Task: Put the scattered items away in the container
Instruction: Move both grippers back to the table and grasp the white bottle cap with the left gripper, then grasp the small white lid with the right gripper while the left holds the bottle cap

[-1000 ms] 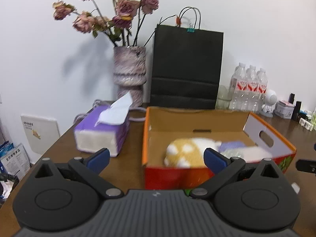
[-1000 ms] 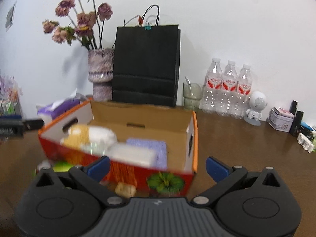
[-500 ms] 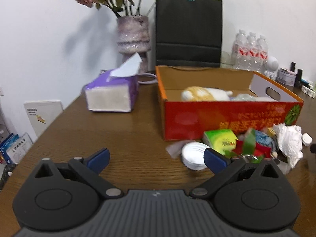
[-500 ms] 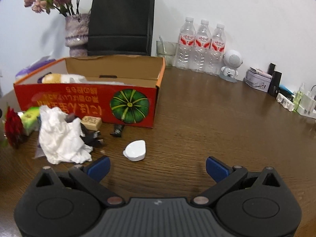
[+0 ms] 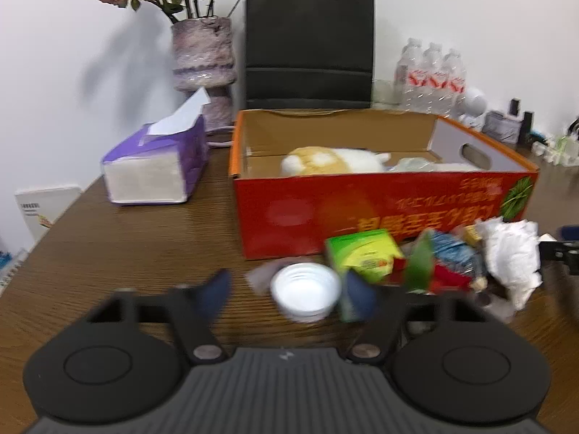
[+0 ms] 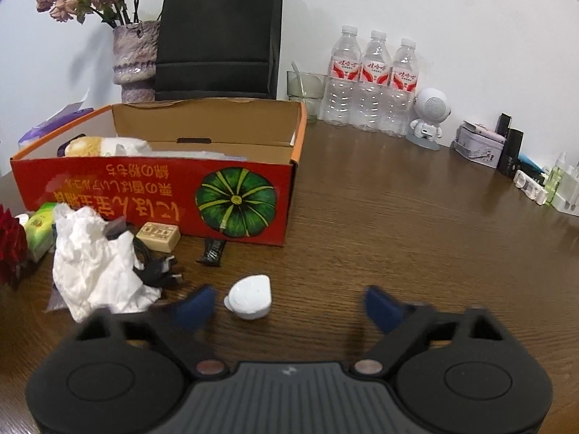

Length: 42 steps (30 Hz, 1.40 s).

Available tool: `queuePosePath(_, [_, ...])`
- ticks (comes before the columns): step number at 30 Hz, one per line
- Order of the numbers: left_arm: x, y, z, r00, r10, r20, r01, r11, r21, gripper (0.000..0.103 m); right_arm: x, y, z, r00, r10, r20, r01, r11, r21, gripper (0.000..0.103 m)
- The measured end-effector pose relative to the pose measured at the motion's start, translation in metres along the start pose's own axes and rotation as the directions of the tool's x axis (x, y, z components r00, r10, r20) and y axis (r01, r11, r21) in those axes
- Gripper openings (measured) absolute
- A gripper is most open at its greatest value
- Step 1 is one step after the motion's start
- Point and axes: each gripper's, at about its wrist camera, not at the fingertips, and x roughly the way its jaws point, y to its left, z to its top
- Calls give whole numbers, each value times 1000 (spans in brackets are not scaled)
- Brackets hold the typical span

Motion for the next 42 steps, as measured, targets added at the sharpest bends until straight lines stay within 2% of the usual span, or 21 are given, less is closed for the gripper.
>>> queuePosePath(1, [-1, -1, 0, 1000, -2, 0, 2, 1000, 4, 40, -1, 0, 1, 1000, 25, 4, -25, 1000, 6, 34])
queuePosePath(2, [-2, -2, 0, 1000, 7, 0, -7, 1000, 10, 39, -2, 0, 1, 999, 46, 6, -46, 999, 8, 24])
queuePosePath(6, [-7, -1, -3, 1000, 6, 5, -6, 1000, 1, 39, -9, 2, -2, 997, 75, 27, -75, 997, 2, 23])
queuePosePath(18, [-22, 3, -2, 999, 10, 41, -9, 1000, -19, 39, -20, 3, -1, 994, 84, 72, -84, 996, 4, 23])
queuePosePath(19, [-24, 2, -1, 999, 8, 47, -7, 1000, -20, 37, -22, 3, -2, 994, 84, 75, -84, 996, 4, 23])
queuePosePath(21, [-28, 3, 4, 998, -4, 57, 6, 1000, -21, 12, -25, 4, -1, 993, 86, 85, -87, 996, 7, 23])
queuePosePath(26, [-39, -3, 23, 993, -26, 117, 29, 999, -24, 12, -36, 9, 12, 984, 106, 140, -110, 994, 15, 23])
queuePosePath(29, [-37, -3, 28, 993, -23, 120, 27, 999, -32, 13, -38, 16, 22, 979, 121, 165, -123, 992, 6, 23])
queuePosePath(30, [-36, -2, 27, 994, -20, 112, 24, 999, -34, 16, -38, 17, 23, 978, 122, 169, -124, 992, 2, 23])
queuePosePath(32, [-33, 2, 21, 996, -14, 83, 17, 999, -37, 39, -38, 20, 24, 977, 125, 170, -127, 992, -2, 23])
queuePosePath(33, [-31, 3, 17, 998, -7, 69, 10, 999, -35, 57, -37, 21, 23, 978, 126, 166, -127, 992, -2, 23])
queuePosePath(34, [-28, 3, 13, 999, 1, 54, 1, 1000, -27, 63, -36, 20, 21, 979, 124, 160, -125, 992, -1, 23])
queuePosePath(39, [-6, 7, 0, 1000, 7, -24, -7, 1000, -23, 64, -29, 18, 10, 987, 114, 115, -116, 993, 14, 23])
queuePosePath(40, [-1, 8, -1, 999, -6, -42, 5, 1000, -29, 62, -29, 17, 8, 988, 113, 110, -115, 993, 15, 23])
queuePosePath(41, [2, 10, -2, 998, -24, -62, 22, 999, -38, 43, -29, 17, 6, 988, 111, 108, -114, 993, 16, 23])
queuePosePath(42, [2, 11, -2, 997, -42, -61, 39, 998, -42, 17, -29, 17, 5, 988, 110, 107, -112, 994, 17, 23])
